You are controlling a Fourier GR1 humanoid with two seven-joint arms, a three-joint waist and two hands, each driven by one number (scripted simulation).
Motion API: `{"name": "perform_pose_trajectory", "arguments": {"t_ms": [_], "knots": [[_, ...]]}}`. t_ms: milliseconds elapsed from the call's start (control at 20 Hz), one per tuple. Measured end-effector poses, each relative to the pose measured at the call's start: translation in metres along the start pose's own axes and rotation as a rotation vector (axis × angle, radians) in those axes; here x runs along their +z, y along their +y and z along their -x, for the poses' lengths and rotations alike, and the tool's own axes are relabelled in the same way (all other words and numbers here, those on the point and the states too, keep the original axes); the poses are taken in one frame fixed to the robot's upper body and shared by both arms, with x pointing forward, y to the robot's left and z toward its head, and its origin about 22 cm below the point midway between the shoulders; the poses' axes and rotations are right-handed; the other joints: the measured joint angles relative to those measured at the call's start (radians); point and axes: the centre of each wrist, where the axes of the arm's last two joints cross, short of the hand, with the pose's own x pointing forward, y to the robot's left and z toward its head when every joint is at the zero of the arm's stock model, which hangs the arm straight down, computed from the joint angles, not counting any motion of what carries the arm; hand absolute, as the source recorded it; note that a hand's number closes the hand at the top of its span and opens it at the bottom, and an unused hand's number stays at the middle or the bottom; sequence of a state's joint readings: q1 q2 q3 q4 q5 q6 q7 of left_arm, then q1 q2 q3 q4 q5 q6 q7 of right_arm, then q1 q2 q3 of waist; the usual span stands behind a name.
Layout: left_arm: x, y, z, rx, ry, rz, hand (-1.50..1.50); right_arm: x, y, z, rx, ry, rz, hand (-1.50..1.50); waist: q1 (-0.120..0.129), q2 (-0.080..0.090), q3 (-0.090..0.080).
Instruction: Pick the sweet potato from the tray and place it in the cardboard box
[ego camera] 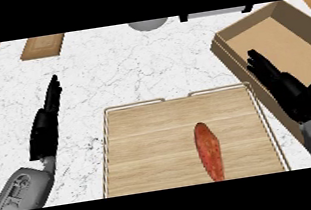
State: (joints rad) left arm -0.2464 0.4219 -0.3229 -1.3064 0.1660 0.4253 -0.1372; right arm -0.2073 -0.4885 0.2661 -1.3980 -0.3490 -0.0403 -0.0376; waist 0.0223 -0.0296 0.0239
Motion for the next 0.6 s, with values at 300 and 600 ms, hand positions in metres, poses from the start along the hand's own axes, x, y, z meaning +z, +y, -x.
{"name": "perform_pose_trajectory", "arguments": {"t_ms": [300, 600], "knots": [[0.003, 0.011, -0.014, 0.151, 0.05, -0.06, 0.0, 0.025, -0.037, 0.001, -0.124, -0.037, 0.292, 1.5, -0.035, 0.012, -0.018], [0.011, 0.015, -0.024, 0.31, 0.12, -0.038, 0.0, 0.068, -0.055, 0.023, 0.137, 0.058, 0.485, -1.5, -0.035, 0.019, -0.027]]}}
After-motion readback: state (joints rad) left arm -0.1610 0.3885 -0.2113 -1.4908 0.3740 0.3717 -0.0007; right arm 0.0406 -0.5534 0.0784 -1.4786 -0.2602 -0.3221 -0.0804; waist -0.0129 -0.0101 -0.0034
